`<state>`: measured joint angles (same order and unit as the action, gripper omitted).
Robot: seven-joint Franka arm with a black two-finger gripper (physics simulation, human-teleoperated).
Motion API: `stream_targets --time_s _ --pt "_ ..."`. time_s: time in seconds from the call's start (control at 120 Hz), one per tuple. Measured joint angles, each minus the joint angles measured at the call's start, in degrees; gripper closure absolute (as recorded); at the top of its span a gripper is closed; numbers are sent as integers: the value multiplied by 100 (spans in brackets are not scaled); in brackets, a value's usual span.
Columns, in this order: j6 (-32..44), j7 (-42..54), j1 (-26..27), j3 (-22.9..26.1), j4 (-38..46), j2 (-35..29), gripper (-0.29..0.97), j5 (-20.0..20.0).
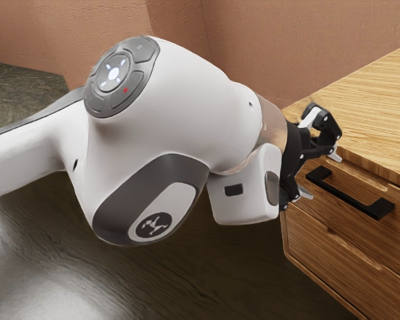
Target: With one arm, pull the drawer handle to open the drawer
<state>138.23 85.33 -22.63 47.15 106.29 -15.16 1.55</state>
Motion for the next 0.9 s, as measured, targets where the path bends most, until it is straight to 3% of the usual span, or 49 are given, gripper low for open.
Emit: stream_targets --time_s 0.542,0.808,0.9 --pt "-20 21 7 235 -5 417 30 110" --pt "-8 44 -10 237 -12 691 13 193" --pt "-2 45 -2 238 -17 752 21 182"
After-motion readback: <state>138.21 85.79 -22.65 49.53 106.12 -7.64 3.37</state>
